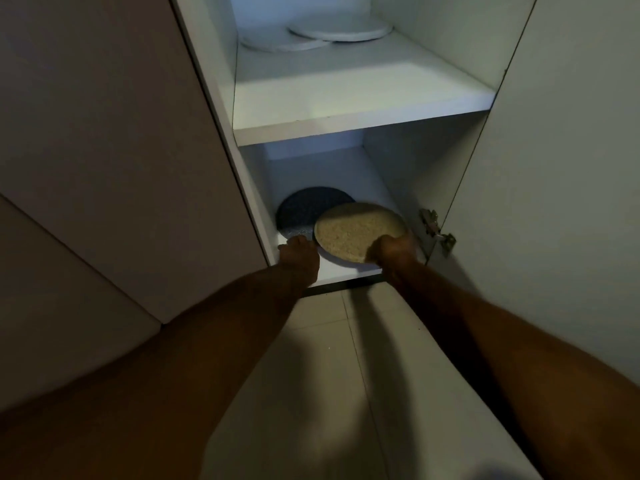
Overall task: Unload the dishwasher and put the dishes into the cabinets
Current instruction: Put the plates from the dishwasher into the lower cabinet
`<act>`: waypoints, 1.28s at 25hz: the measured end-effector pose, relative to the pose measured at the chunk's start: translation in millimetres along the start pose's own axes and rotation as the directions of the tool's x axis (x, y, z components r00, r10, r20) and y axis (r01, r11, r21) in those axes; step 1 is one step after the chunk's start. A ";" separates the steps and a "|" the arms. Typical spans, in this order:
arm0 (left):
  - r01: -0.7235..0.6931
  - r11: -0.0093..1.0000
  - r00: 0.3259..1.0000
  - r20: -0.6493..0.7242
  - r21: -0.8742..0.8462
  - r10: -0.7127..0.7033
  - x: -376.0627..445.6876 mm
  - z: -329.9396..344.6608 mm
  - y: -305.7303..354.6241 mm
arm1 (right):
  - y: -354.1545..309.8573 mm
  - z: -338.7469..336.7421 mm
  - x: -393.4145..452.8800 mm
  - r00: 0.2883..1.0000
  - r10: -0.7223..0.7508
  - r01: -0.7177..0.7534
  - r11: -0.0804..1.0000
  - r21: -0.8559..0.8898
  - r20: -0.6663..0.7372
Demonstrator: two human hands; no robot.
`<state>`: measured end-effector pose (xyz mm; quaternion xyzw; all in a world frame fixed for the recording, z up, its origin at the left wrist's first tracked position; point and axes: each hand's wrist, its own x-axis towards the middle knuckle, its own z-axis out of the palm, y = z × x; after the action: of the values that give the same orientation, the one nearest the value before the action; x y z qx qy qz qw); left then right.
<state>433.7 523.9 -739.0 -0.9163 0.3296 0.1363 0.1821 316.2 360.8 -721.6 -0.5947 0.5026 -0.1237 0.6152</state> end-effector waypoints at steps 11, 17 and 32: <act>-0.141 0.980 0.983 -0.134 -0.137 0.123 11.4 12.1 -1.7 | 46.5 15.3 25.6 0.749 -0.450 0.614 0.195 -0.765 0.486; -0.009 0.991 0.972 -0.235 -0.134 -0.023 55.4 8.0 0.4 | 25.5 63.6 93.8 0.749 -0.451 0.602 0.159 -0.783 0.485; -0.007 0.980 0.987 -0.162 -0.200 -0.026 20.6 25.7 24.7 | 30.4 65.2 93.4 0.694 -0.664 0.493 0.157 -0.856 0.278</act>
<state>429.5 505.6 -775.7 -0.9396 0.3237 0.0922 0.0620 395.9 338.3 -805.4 -0.9546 0.2677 -0.1136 0.0650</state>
